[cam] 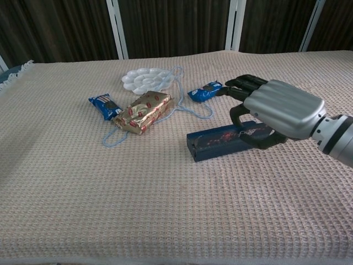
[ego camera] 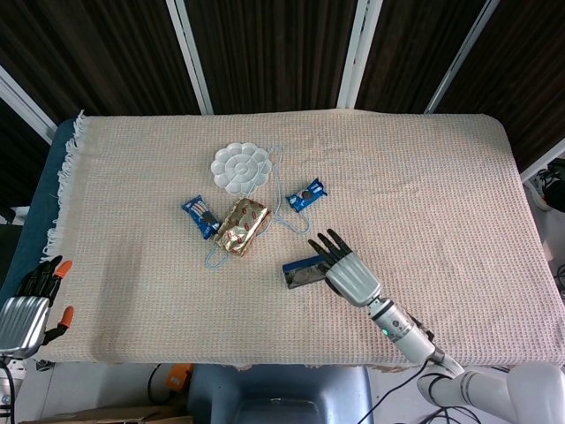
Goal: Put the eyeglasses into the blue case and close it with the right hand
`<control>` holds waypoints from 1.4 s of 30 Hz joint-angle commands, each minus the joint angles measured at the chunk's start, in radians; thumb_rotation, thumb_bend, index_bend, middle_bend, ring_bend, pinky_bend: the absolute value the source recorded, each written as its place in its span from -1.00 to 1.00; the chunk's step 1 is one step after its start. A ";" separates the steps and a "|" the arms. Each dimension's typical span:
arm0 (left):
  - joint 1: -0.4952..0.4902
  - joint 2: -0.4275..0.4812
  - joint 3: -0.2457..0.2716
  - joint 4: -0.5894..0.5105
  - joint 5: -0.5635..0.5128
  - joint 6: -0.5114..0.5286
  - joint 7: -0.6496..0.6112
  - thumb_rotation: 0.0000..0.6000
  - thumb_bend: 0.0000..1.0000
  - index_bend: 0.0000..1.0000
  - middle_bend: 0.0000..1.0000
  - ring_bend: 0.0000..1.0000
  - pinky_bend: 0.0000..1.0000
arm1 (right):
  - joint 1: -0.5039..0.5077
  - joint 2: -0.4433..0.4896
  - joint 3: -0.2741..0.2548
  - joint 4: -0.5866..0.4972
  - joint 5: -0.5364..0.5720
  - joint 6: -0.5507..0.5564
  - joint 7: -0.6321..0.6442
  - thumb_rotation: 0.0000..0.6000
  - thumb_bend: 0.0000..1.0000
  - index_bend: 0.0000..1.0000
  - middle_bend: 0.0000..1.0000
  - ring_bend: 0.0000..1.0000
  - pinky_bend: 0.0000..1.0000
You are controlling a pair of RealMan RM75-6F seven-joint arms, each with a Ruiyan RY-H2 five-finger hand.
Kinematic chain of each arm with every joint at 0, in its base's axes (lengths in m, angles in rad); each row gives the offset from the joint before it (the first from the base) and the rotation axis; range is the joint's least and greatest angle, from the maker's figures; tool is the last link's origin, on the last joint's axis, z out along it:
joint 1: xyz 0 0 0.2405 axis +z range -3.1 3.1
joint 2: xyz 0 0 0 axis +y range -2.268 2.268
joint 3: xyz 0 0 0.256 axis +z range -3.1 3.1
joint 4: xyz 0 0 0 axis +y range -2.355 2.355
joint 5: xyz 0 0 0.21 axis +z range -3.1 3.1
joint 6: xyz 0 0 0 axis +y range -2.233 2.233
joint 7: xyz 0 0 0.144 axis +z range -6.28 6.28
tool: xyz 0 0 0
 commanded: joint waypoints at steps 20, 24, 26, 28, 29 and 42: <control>-0.004 -0.001 0.002 0.000 -0.004 -0.011 0.006 1.00 -0.15 -1.00 -1.00 -1.00 -0.71 | 0.057 -0.026 0.083 -0.013 0.125 -0.145 -0.027 1.00 0.32 0.42 -0.58 -0.99 -1.00; -0.003 0.000 0.001 -0.001 -0.005 -0.010 0.006 1.00 -0.15 -1.00 -1.00 -1.00 -0.71 | 0.064 -0.031 0.086 -0.003 0.145 -0.171 -0.064 1.00 0.32 0.16 -0.63 -0.99 -1.00; -0.003 0.000 0.001 -0.002 -0.004 -0.009 0.004 1.00 -0.15 -1.00 -1.00 -1.00 -0.71 | 0.066 -0.033 0.091 -0.005 0.158 -0.181 -0.090 1.00 0.32 -0.09 -0.72 -1.00 -1.00; -0.002 0.001 0.002 -0.001 -0.003 -0.007 0.001 1.00 -0.15 -1.00 -1.00 -1.00 -0.71 | 0.068 -0.035 0.097 -0.007 0.171 -0.186 -0.109 1.00 0.30 -0.35 -0.80 -1.00 -1.00; -0.002 0.002 0.002 -0.001 -0.003 -0.007 0.000 1.00 -0.15 -1.00 -1.00 -1.00 -0.71 | 0.068 -0.035 0.099 -0.009 0.176 -0.187 -0.118 1.00 0.29 -0.41 -0.82 -1.00 -1.00; -0.001 0.002 0.002 -0.001 0.000 -0.004 -0.004 1.00 -0.15 -1.00 -1.00 -1.00 -0.71 | 0.071 -0.040 0.104 -0.011 0.200 -0.180 -0.198 1.00 -0.05 -0.58 -0.92 -1.00 -1.00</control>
